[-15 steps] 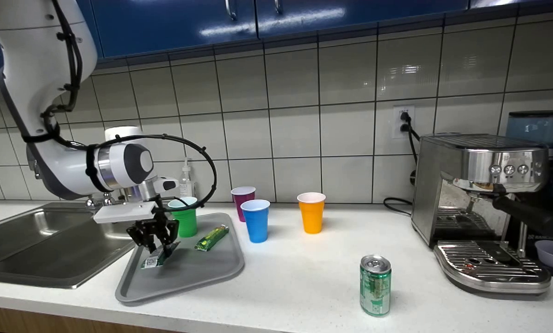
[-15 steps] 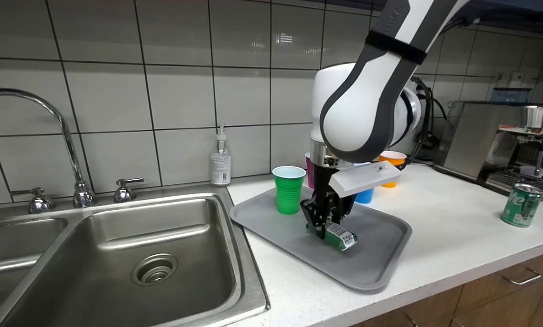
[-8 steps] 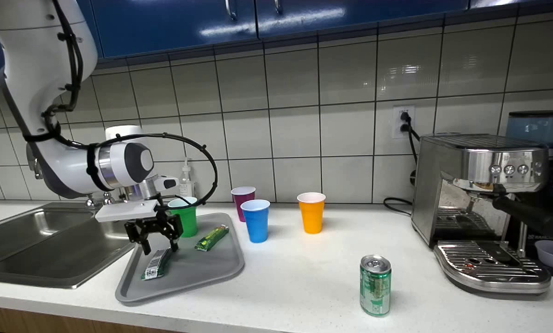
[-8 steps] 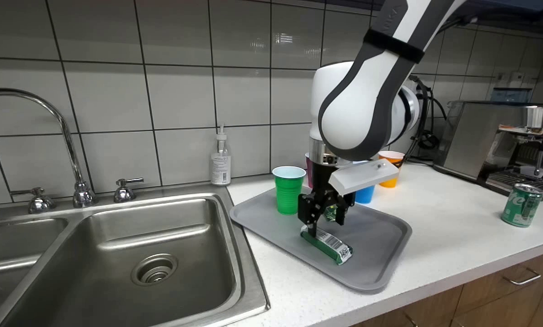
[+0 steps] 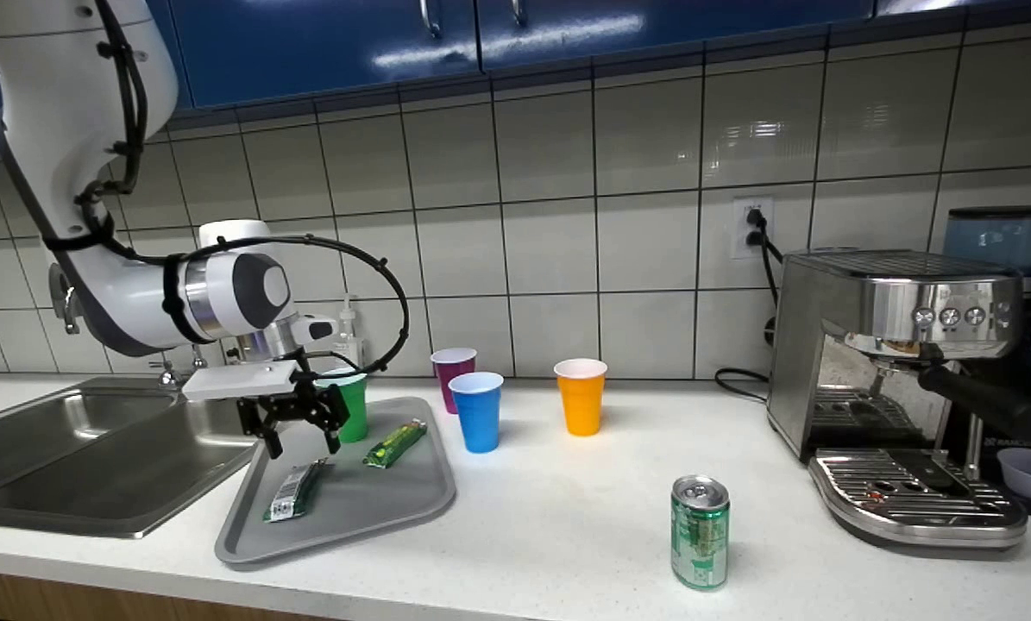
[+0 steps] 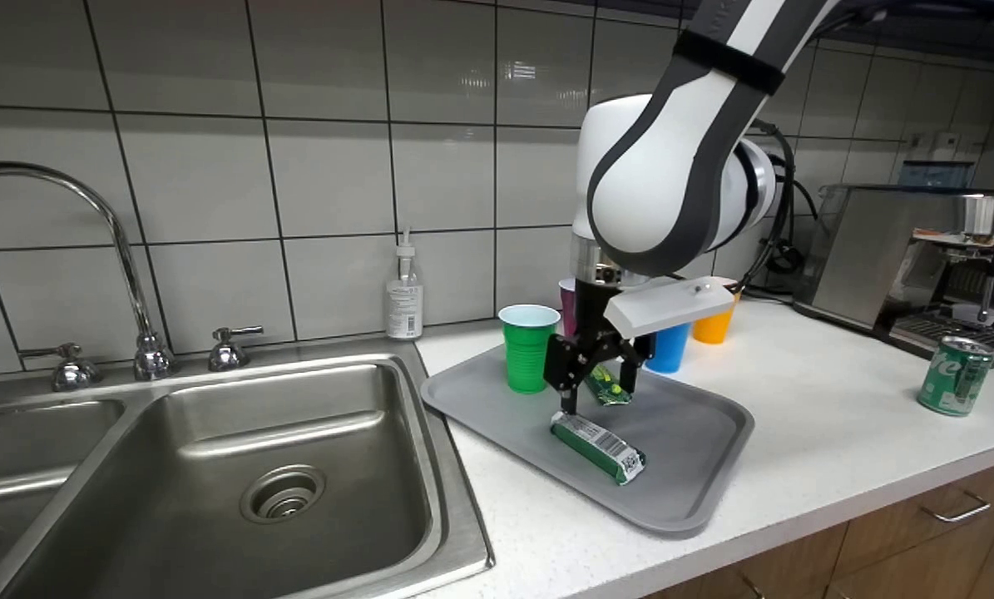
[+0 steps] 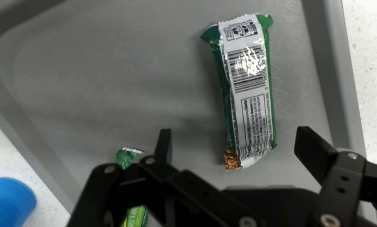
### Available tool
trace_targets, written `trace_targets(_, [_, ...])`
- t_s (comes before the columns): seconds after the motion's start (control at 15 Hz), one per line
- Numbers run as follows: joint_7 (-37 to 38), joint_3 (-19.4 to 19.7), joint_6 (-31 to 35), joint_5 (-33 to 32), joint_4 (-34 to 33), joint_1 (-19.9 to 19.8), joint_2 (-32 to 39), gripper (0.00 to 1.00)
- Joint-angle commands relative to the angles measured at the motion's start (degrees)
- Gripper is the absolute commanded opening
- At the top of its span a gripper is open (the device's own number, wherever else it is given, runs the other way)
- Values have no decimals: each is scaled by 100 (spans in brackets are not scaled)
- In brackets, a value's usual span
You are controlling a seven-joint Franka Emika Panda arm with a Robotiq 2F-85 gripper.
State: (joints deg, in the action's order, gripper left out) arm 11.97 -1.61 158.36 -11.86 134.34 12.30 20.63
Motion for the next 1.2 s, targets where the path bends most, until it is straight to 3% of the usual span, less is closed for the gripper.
trace_targets(0.0, [-236,-37,-70,198,265,-164,-448,100])
trace_targets(0.4, [-328,24,-92,342,547,-443,-942,100])
trace_targets(1.13, [-52,577,-133,155,863,-937,-1571,100])
